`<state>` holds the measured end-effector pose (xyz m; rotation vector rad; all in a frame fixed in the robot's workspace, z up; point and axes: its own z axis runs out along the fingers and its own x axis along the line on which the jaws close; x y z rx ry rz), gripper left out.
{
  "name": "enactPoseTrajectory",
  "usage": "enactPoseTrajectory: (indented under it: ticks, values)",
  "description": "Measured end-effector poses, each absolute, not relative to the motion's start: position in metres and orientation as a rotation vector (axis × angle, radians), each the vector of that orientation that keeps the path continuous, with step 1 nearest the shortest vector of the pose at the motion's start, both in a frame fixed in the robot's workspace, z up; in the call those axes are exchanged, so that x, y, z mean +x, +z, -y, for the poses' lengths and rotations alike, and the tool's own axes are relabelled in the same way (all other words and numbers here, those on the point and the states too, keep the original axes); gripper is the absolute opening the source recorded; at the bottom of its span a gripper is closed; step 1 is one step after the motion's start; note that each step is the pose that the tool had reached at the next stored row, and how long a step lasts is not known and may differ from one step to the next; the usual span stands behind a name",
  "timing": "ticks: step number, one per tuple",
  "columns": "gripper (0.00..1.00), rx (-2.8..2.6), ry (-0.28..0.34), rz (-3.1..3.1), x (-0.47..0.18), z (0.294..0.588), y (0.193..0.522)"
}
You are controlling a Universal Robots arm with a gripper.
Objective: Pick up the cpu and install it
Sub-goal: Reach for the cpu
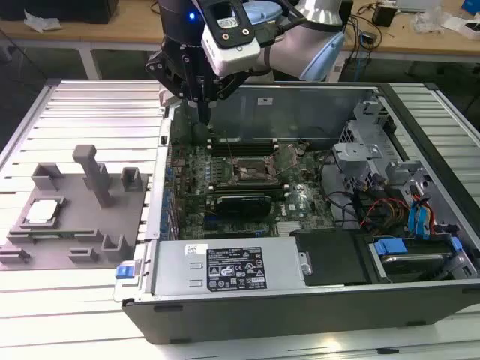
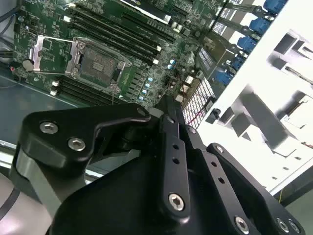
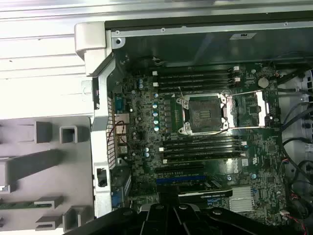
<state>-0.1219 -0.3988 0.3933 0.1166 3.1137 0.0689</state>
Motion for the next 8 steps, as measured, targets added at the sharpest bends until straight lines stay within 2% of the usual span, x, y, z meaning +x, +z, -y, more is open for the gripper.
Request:
enactPoseTrajectory:
  ticks: [8]
  values:
    - [0.11, 0.117, 0.069, -3.114, -0.1219, 0.3988, 0.3933]
